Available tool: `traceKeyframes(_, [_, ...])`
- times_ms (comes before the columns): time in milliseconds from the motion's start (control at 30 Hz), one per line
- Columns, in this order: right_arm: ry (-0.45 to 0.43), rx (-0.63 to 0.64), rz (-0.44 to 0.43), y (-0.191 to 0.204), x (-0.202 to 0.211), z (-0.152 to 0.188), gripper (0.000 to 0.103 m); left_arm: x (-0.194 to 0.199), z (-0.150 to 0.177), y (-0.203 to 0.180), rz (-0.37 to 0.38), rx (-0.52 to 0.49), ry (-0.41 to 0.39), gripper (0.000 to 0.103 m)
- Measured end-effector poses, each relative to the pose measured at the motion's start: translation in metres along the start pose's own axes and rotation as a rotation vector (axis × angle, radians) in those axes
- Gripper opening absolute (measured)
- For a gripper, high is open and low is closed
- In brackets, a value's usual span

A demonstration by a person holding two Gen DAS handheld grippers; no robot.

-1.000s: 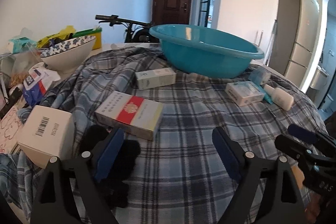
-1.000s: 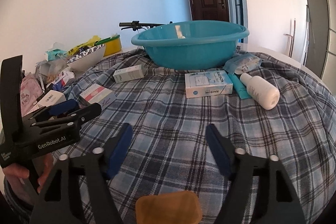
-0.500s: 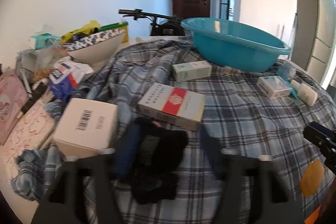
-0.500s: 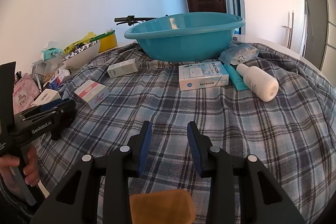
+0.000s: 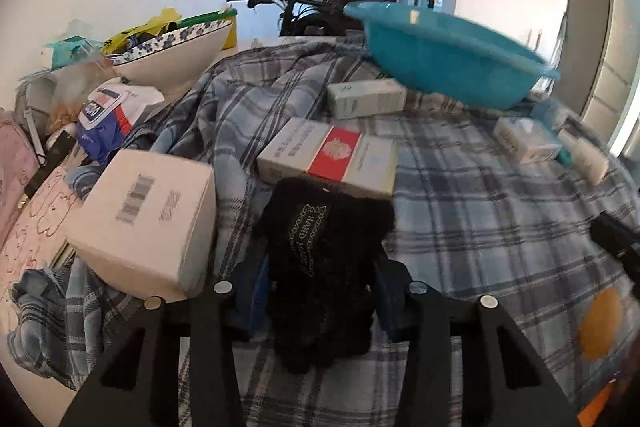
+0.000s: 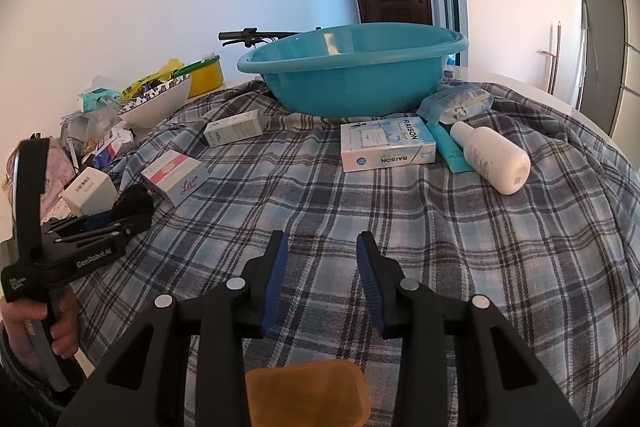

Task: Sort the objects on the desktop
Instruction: 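Grasp the black glove with the left gripper while the right grasps the orange soap box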

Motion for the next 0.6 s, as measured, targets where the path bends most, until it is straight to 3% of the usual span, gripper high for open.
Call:
traceKeyframes(367, [-0.003,-0.001,0.029,-0.006,0.002,-0.003,0.035,0.029,-0.023,-0.033,0.074,-0.029,-0.09,0.046])
traceKeyframes(600, [0.002,-0.011,0.047,-0.02,-0.001,-0.017,0.035,0.021,-0.026,-0.06,0.123,-0.057,-0.061,0.046])
Point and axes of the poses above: each gripper's, at about its wrist camera, not at the fingertips, and x roughly against the way its jaws point, y to its left, z to its underside, the point moved 5 cm from there along -x, roughly the way its jaws point, and after that the axes turned 11 degrees about x, right-handed, at the moved point
